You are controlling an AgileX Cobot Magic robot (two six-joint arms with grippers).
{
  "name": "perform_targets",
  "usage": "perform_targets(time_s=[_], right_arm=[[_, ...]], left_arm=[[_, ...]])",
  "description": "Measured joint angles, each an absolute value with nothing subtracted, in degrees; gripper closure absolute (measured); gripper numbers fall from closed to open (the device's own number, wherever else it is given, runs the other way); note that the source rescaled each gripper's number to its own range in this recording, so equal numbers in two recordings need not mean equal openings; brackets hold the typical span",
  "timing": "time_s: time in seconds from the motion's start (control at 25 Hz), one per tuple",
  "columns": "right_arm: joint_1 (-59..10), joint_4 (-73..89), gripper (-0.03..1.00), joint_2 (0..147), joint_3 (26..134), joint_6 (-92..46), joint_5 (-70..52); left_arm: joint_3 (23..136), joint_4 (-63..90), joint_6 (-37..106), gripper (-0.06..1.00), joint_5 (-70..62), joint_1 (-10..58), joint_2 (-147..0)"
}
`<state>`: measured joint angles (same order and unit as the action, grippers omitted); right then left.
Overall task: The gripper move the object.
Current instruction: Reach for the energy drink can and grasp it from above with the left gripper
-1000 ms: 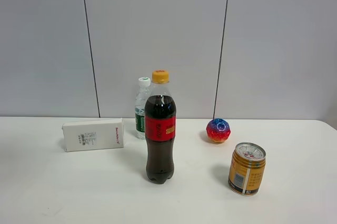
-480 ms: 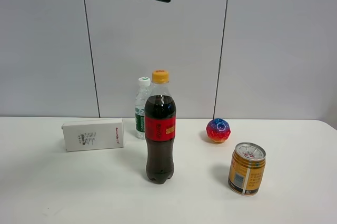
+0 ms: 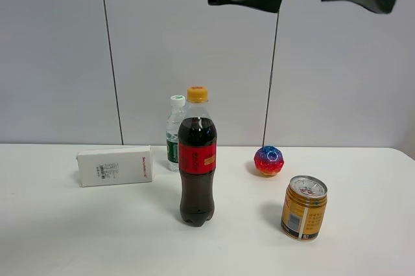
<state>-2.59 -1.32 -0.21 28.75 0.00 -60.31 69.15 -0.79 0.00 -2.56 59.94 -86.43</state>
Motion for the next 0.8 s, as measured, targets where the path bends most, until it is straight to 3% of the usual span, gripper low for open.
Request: perform_targets(time_s=[0.8], right_arm=[[-2.6, -1.3, -0.03, -0.2, 28.8, 0.0, -60.3]], left_arm=[[69.1, -3.7, -0.4, -0.06, 6.2, 61.6, -106.1]])
